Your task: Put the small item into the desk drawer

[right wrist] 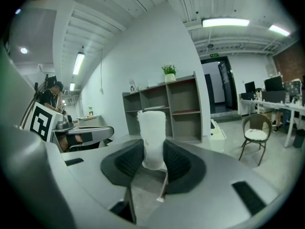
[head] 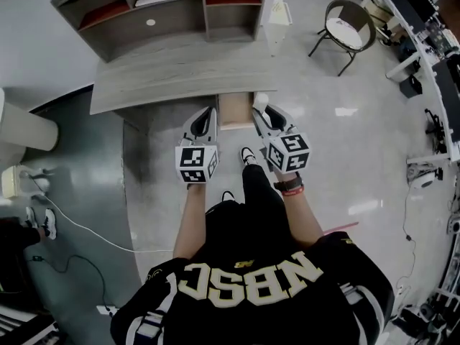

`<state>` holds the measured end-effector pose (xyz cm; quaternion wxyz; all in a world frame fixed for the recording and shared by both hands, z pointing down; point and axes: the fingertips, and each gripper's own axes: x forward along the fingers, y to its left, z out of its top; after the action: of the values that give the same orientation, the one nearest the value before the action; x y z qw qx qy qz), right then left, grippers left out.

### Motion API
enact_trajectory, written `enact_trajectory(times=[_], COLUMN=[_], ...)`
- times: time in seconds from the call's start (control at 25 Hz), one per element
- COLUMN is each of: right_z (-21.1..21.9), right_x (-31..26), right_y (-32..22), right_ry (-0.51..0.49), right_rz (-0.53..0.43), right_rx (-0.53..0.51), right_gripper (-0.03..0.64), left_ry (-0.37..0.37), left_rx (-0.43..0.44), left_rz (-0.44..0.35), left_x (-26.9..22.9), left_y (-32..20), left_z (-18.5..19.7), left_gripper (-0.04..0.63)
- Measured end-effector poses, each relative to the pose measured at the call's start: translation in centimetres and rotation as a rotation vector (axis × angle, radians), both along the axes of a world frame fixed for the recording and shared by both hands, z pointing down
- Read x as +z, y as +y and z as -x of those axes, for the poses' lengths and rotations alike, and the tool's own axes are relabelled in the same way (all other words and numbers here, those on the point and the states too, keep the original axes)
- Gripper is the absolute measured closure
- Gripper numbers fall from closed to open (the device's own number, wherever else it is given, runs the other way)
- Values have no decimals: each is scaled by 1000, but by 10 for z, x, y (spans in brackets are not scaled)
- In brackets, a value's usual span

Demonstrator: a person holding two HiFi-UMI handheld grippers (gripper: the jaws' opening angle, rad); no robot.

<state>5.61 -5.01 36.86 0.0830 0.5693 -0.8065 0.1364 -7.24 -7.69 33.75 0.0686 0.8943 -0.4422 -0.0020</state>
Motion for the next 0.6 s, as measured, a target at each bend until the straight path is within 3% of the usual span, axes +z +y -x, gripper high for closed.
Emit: enact_trajectory(times=[0.6], right_z=[-9], right_x=[96], right_y=[-64], right_ry=[13], right_rz=[182], right_rx=[-98], right_gripper=[483], left_ry=[-29], left_rx=[6], left_rz=[186], left_x=[85], left_y=[-56], left_z=[-33], left_gripper=[581])
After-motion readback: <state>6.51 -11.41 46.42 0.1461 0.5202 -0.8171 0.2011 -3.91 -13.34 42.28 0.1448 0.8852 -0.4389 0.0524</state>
